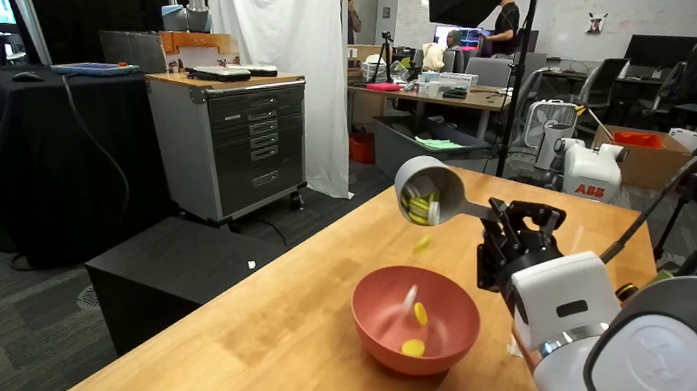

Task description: Pour the contents of the cup into the bowl

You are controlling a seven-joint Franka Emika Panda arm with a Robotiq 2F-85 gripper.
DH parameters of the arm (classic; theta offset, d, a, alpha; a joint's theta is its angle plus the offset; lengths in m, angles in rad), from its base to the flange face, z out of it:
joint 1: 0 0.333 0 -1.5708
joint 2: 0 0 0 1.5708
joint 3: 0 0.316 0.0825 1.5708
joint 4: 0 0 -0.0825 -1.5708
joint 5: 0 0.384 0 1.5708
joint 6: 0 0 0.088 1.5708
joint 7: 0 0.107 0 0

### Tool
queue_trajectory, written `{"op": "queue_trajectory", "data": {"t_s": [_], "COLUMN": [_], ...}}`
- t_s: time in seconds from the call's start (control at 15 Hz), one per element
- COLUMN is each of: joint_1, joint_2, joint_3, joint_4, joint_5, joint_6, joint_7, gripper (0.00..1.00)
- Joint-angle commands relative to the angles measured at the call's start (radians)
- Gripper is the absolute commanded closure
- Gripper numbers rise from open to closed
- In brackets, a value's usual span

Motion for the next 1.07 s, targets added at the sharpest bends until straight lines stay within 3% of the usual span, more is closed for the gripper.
{"op": "queue_trajectory", "data": {"t_s": [0.0, 1.0], "joint_1": [0.007, 0.002], "joint_2": [0.01, 0.048], "joint_3": [0.01, 0.004], "joint_4": [-0.01, -0.014], "joint_5": [-0.027, -0.084], "joint_6": [-0.075, -0.202], "joint_7": [0.026, 0.037], "gripper": [0.89, 0.89]}}
